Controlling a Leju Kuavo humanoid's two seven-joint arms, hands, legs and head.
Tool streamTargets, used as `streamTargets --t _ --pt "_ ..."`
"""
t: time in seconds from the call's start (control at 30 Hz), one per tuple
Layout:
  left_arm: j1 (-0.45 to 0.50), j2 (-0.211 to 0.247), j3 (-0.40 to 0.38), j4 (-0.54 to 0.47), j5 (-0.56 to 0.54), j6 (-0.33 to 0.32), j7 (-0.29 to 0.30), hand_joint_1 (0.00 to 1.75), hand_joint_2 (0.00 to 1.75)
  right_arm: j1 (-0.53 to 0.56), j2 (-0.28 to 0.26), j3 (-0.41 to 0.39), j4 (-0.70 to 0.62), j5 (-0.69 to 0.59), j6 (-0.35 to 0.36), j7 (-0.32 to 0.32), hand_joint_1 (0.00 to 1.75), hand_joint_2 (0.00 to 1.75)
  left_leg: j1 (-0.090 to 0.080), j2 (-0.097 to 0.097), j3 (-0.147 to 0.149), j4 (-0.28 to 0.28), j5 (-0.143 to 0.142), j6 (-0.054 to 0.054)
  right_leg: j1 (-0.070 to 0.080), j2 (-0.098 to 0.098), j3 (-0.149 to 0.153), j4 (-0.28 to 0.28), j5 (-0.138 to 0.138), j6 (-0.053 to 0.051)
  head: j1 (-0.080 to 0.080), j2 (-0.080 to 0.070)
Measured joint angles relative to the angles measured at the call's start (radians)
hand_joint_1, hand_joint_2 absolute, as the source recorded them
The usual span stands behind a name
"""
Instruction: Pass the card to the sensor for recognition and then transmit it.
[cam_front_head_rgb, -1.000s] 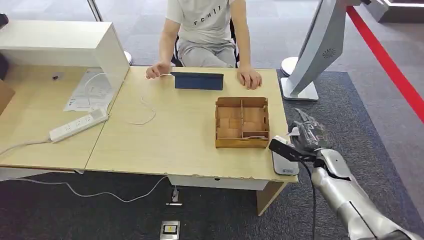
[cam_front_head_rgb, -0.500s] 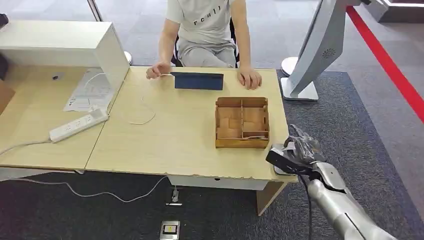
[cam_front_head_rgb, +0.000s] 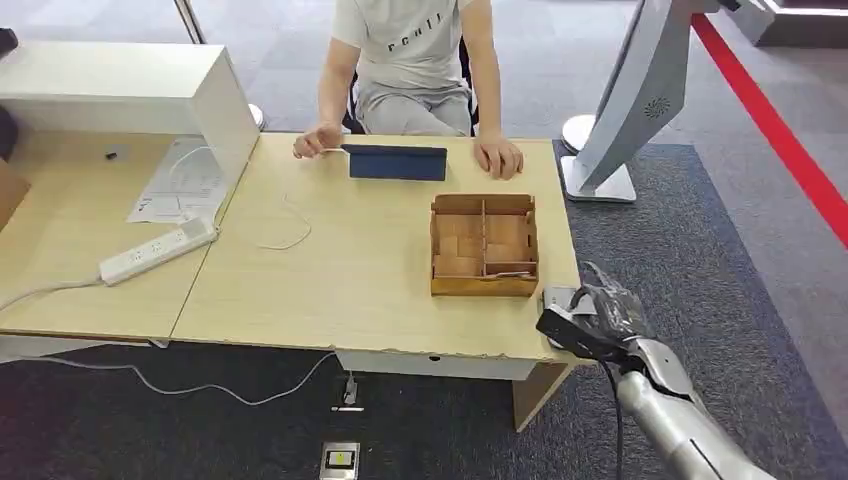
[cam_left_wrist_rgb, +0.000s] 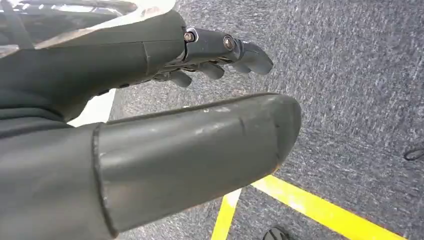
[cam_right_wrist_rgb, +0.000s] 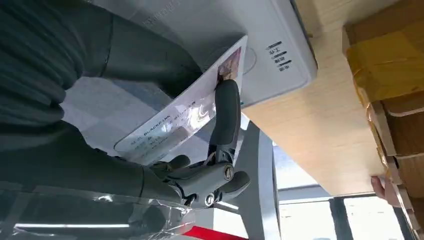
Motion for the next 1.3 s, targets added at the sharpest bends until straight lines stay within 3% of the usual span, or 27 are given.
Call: streamTargets --t 0.47,0.63,0.8,0.9,1.1,1.3 --pt "0.0 0.0 0.0 0.0 -0.013 -0.008 0.006 0.0 0.0 -0.009 0.0 0.0 -0.013 -0.041 -0.005 -0.018 1.75 1.75 0.0 0.0 0.0 0.0 0.0 0.0 0.0 0.0 0.001 0.0 0.0 0.0 0.0 0.0" --pt "0.0 0.0 0.0 0.0 -0.022 -0.019 -0.001 0.0 0.0 -0.028 0.008 -0.002 -0.037 -0.128 0.037 -0.091 1.75 1.75 0.0 0.0 -0.002 0.0 0.0 0.0 0.0 0.0 0.0 0.001 0.001 0.0 0.0 0.0" --pt "-0.002 -0.001 0.0 0.0 -0.043 -0.05 -0.02 0.0 0.0 -0.135 0.048 0.002 -0.088 -0.188 0.066 -0.135 1.75 1.75 0.0 0.0 -0.002 0.0 0.002 -0.001 0.0 0.0 -0.002 0.002 0.002 0.0 0.0 0.0" --pt "-0.003 -0.001 -0.001 0.0 -0.061 -0.022 -0.025 0.0 0.0 -0.222 0.075 0.004 -0.093 -0.217 0.078 -0.129 1.75 1.75 0.0 0.0 -0.002 0.0 0.003 -0.001 0.0 0.0 -0.002 0.002 0.002 0.0 0.0 0.0" --pt "-0.001 0.0 -0.007 0.0 -0.095 -0.069 -0.057 0.0 0.0 -0.329 0.11 0.011 -0.074 -0.193 0.052 -0.097 1.75 1.75 0.0 -0.001 -0.003 0.0 0.003 -0.001 0.0 0.0 -0.002 0.002 0.002 0.0 0.0 0.0" --pt "0.0 0.0 -0.01 0.0 -0.107 -0.085 -0.047 0.0 0.0 -0.404 0.151 0.028 -0.048 -0.128 0.063 -0.037 1.75 1.75 0.0 -0.001 -0.003 0.0 0.003 -0.001 0.0 0.0 -0.003 0.001 0.002 0.0 0.0 0.0"
